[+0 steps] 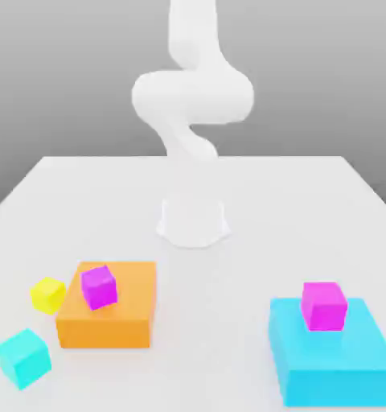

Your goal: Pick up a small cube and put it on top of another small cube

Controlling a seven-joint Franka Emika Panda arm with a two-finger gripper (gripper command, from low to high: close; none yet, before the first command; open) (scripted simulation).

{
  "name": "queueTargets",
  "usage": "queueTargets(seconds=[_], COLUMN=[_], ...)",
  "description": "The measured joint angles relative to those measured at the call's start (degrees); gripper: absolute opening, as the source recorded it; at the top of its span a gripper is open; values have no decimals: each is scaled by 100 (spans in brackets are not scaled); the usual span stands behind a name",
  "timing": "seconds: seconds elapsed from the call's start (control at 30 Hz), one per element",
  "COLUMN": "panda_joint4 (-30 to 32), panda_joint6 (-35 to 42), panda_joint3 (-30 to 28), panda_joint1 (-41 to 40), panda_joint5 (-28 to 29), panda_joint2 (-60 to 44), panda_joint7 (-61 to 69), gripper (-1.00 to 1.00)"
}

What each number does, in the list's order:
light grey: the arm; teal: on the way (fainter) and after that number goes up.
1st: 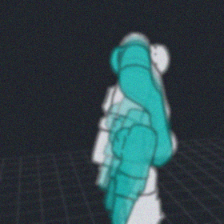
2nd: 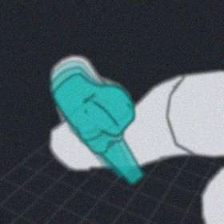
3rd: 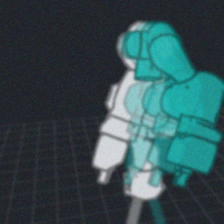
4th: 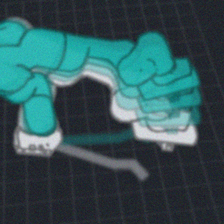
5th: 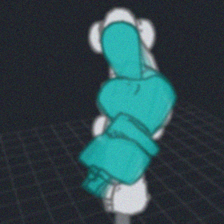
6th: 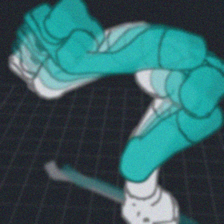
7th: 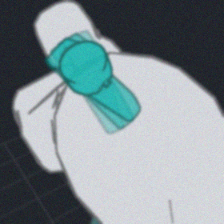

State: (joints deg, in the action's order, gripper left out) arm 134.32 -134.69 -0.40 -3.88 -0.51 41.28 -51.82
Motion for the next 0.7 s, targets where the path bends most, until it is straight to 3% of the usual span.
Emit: queueTargets(seconds=[0.7], panda_joint4=[2151], panda_joint6=[-2468], panda_joint3=[-716], panda_joint1=[-2931], panda_joint5=[-114], panda_joint2=[-3870], panda_joint7=[-5305], gripper=[0])
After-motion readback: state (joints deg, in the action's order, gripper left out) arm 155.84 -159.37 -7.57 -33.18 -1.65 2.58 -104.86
